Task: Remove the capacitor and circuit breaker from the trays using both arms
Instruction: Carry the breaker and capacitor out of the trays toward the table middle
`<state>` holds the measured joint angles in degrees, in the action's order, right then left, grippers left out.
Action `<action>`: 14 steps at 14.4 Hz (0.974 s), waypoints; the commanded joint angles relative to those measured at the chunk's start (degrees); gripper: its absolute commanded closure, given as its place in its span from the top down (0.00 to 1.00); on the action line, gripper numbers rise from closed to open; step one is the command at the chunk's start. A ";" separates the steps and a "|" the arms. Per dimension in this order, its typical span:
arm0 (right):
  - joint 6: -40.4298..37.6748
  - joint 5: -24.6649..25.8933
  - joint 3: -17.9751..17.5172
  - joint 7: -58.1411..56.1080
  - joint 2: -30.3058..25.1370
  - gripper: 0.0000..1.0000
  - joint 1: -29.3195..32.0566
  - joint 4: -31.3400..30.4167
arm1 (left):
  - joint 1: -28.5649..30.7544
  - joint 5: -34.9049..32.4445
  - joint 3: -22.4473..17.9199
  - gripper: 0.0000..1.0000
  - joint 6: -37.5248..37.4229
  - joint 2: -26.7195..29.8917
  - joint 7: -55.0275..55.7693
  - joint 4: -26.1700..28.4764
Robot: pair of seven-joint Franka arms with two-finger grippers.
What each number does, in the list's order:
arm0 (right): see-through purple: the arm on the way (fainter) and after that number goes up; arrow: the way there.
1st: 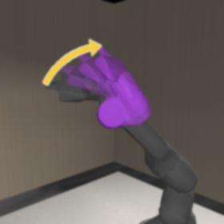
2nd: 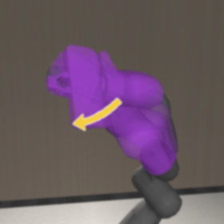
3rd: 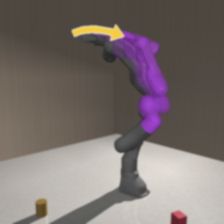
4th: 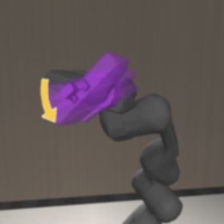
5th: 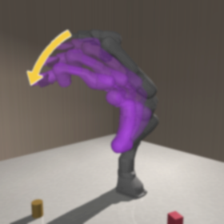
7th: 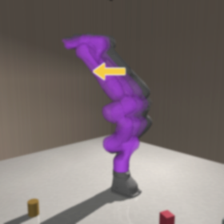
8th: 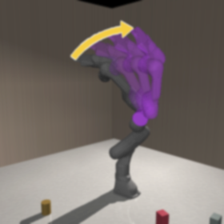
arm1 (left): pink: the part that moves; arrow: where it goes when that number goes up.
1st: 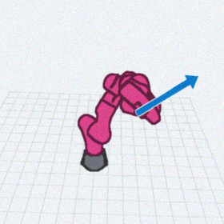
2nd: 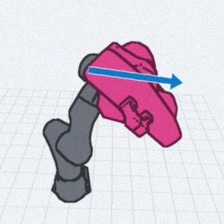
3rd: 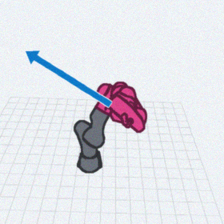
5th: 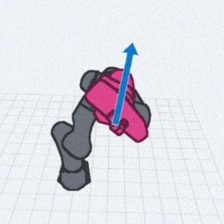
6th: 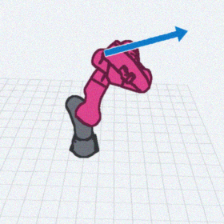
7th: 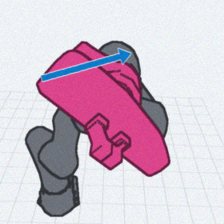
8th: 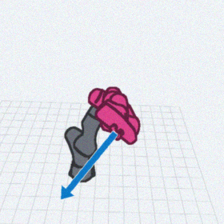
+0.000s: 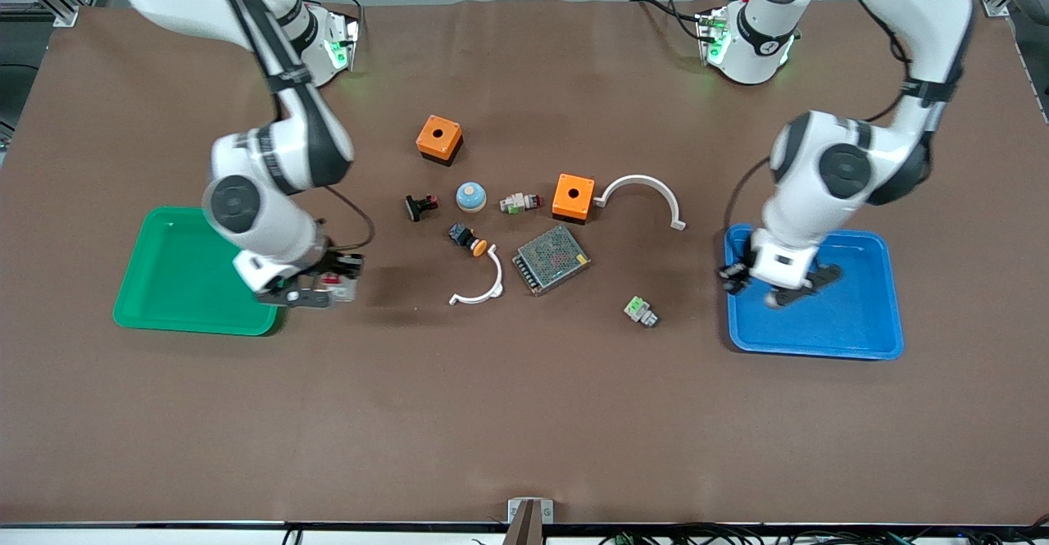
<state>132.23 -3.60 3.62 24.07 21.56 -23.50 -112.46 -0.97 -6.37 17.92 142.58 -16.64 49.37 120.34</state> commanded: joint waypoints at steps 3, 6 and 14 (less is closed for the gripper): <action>8.81 -2.55 0.77 9.23 5.76 0.00 -7.07 0.23 | -9.56 -1.10 -0.08 0.00 0.42 -3.13 18.63 0.78; 9.89 -2.91 0.86 11.43 7.44 0.00 -9.80 0.93 | -12.21 -1.10 -0.08 0.00 2.70 -5.59 22.08 1.82; 9.45 -2.47 0.86 14.34 9.72 0.66 -12.09 3.12 | -15.03 -3.29 -0.34 0.30 5.61 -10.08 26.83 2.18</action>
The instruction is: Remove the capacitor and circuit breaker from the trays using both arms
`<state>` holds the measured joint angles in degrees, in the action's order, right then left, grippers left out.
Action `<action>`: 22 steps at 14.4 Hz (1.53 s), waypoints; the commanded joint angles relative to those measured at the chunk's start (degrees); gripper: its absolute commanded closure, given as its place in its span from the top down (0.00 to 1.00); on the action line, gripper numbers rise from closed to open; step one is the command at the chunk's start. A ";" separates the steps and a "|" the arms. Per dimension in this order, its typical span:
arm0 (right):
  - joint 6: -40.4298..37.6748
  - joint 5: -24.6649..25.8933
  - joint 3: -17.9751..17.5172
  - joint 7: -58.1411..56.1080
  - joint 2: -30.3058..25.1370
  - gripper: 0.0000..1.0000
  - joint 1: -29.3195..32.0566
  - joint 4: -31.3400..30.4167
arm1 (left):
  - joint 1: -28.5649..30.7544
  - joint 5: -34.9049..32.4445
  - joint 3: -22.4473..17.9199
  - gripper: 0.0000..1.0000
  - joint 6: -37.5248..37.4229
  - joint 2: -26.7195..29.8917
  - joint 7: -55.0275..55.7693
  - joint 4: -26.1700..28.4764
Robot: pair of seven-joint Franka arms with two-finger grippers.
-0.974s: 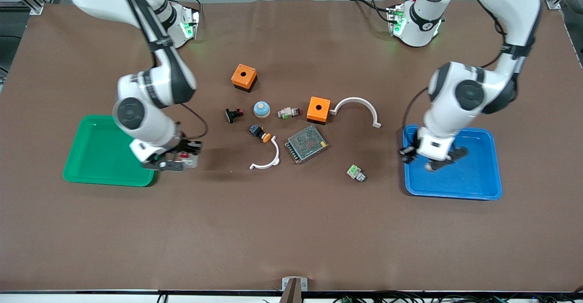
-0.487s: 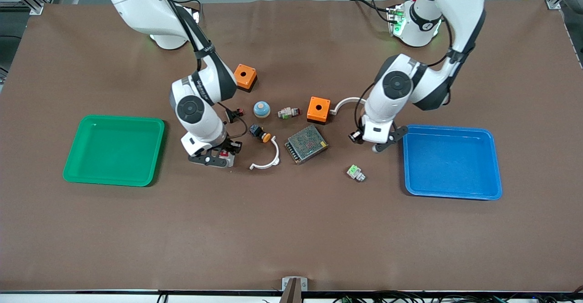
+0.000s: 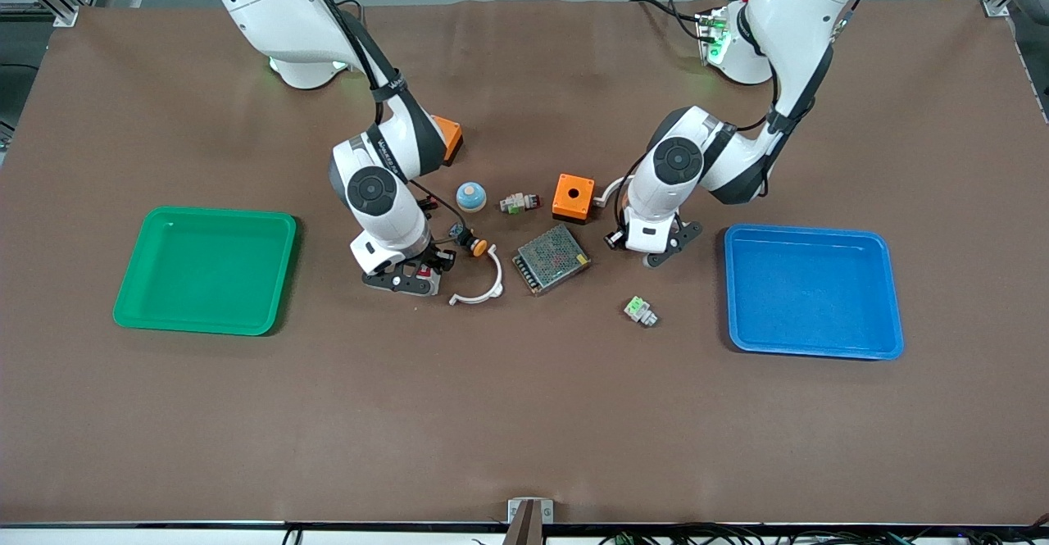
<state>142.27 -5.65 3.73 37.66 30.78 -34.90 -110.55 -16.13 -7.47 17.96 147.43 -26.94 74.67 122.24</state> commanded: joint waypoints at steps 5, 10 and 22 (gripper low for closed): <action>-12.13 -0.68 0.84 -0.56 -0.37 1.00 2.55 10.05 | 1.89 -3.25 -0.74 1.00 -3.97 1.80 0.83 -5.06; -33.62 0.11 1.11 -17.67 -3.61 1.00 13.08 21.34 | 6.45 -11.17 -0.56 1.00 -23.38 2.86 -9.58 -23.41; -48.21 4.42 1.46 -41.26 -10.75 1.00 31.56 28.70 | 22.80 -7.84 -0.12 1.00 -47.22 14.27 -52.92 -40.33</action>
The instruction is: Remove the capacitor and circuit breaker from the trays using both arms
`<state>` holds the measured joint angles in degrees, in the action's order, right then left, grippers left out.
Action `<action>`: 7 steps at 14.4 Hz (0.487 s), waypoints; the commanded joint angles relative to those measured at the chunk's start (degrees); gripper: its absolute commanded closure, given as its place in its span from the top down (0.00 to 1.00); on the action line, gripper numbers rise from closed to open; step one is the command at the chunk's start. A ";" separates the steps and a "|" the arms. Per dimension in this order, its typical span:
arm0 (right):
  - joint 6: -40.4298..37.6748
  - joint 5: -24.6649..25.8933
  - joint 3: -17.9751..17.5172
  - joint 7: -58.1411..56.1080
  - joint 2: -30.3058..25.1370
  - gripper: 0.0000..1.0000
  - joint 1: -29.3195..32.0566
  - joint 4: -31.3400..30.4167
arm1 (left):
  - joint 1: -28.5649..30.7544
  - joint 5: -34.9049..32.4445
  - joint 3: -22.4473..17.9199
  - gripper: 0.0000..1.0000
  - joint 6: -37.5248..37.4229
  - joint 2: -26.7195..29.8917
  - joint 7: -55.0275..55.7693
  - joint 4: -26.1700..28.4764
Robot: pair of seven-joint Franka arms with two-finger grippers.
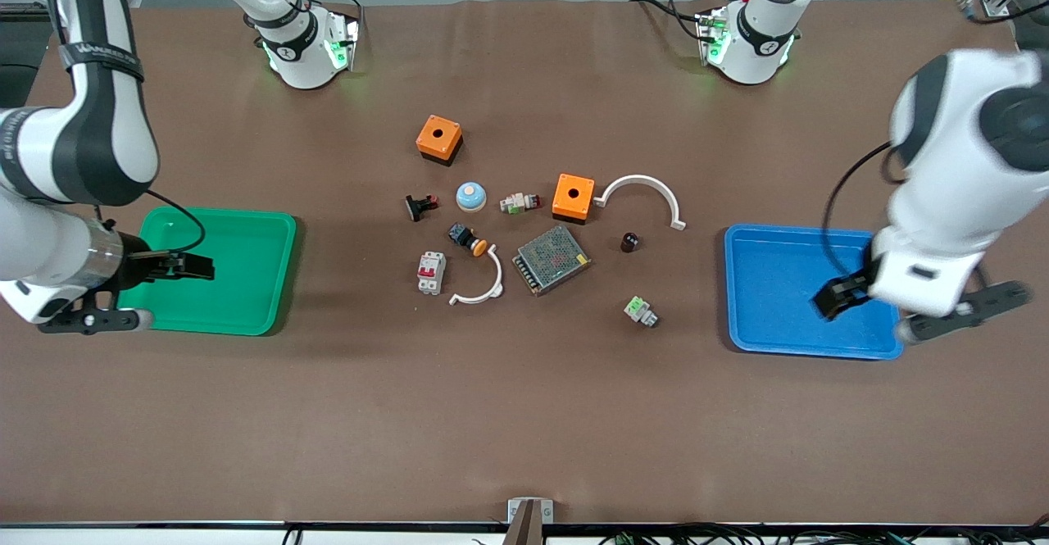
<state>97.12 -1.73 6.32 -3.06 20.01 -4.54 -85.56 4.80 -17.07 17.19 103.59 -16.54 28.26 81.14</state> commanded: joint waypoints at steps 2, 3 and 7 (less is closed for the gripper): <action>-4.13 0.68 -1.05 -0.28 0.21 1.00 1.20 6.19 | 4.85 5.36 0.74 1.00 -5.49 6.68 -15.12 0.77; -4.04 0.68 -0.96 -0.11 0.12 1.00 1.28 6.28 | 4.95 7.56 0.05 1.00 -6.20 9.22 -18.64 1.29; -4.13 0.07 -1.14 0.16 -0.14 1.00 4.44 7.42 | -3.46 14.23 -12.14 1.00 -16.89 15.03 -23.15 2.53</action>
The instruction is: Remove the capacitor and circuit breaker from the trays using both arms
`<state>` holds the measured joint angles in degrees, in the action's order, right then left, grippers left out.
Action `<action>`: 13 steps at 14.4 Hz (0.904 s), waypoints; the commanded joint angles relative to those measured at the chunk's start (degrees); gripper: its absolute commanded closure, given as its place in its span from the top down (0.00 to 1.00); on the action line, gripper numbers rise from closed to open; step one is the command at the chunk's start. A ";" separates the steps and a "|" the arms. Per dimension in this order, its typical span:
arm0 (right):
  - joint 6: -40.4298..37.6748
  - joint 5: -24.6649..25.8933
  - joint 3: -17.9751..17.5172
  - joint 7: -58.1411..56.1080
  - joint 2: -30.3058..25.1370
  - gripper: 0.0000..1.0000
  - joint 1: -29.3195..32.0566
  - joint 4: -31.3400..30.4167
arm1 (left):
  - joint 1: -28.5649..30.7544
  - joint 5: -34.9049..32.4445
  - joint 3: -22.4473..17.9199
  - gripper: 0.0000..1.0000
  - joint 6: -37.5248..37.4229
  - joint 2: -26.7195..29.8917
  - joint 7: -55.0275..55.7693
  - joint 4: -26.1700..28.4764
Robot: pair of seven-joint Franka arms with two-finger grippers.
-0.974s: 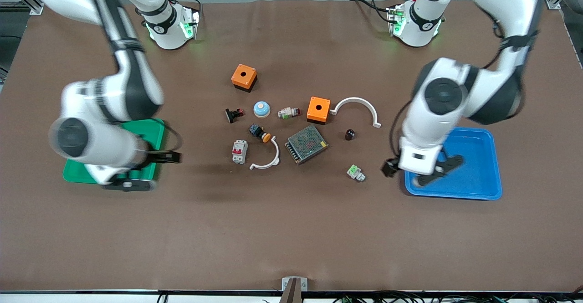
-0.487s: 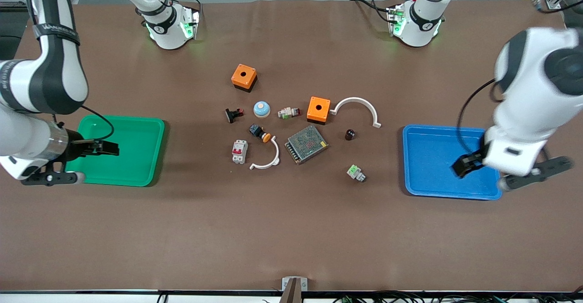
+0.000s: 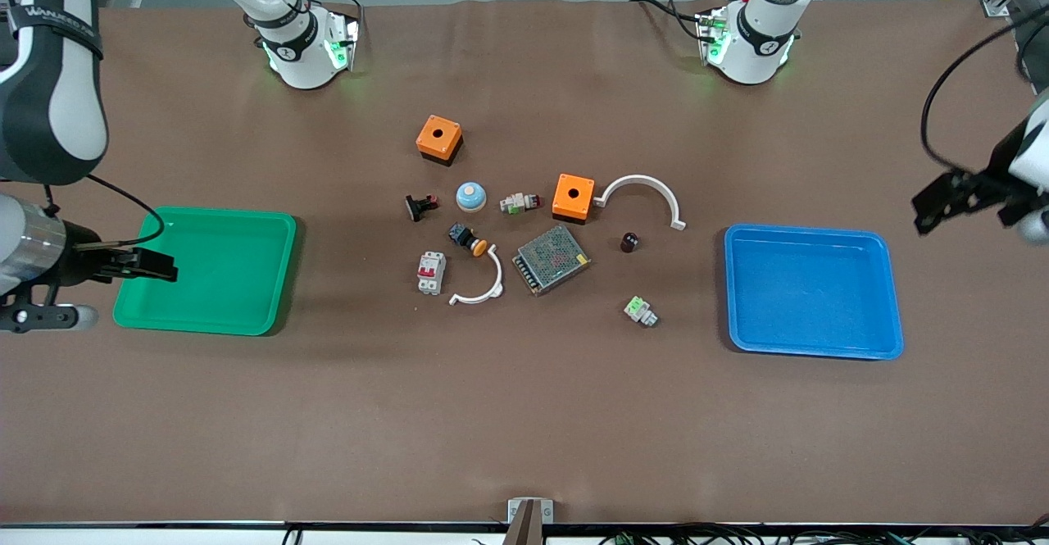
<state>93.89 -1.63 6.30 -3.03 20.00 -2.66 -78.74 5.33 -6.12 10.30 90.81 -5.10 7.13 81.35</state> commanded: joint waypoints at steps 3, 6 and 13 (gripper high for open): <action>-4.76 0.66 -1.03 -0.58 -2.14 1.00 3.18 0.26 | -3.92 4.54 -6.52 1.00 -6.61 7.46 -5.54 5.55; -4.16 1.37 -1.03 -0.58 -7.32 1.00 3.10 -4.82 | -2.43 5.15 -6.00 1.00 -6.70 9.05 -5.81 7.32; 1.28 1.63 -1.29 -0.58 -22.60 1.00 3.01 -21.94 | -2.86 5.50 -5.47 1.00 -4.24 9.50 -5.72 7.59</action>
<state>91.40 -0.91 5.88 -3.34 5.71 -0.13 -90.51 2.27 -1.85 4.76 85.58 3.05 2.31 87.60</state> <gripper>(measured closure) 0.000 0.000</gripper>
